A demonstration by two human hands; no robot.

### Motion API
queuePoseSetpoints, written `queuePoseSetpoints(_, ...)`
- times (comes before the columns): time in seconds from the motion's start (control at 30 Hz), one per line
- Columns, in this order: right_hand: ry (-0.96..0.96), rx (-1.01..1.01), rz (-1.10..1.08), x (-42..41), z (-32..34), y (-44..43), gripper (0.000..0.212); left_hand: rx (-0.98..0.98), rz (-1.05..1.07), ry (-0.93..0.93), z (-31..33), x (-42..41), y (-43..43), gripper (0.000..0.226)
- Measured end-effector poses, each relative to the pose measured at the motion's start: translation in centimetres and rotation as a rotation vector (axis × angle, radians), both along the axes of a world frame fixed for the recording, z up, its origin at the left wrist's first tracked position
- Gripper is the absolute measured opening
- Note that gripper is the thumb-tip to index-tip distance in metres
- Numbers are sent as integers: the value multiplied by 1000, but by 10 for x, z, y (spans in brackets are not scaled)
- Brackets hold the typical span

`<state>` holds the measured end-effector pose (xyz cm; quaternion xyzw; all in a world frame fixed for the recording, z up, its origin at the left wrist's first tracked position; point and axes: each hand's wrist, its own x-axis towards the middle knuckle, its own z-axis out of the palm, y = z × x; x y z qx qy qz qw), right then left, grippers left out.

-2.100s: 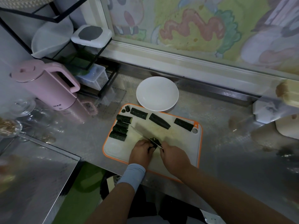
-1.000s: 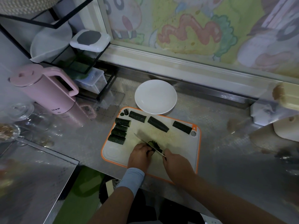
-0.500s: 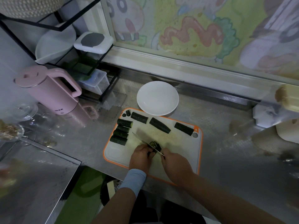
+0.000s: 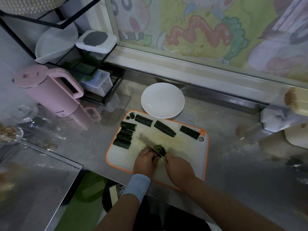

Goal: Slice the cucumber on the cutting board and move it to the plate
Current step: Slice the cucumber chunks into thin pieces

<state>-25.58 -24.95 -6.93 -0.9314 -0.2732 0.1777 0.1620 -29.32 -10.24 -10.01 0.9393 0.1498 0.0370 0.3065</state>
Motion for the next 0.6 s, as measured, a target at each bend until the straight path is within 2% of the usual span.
queuePoseSetpoints(0.27,-55,25,-16,-8,11,-10,26,16,-26,35,-3,1,3,15)
queuePoseSetpoints(0.47,-29,11,-25,-11,11,-15,25,15,-23,40,-6,0,4,13)
queuePoseSetpoints(0.6,-16,26,-19,-8,3,-9,26,-11,9,-22,-5,-2,2,7)
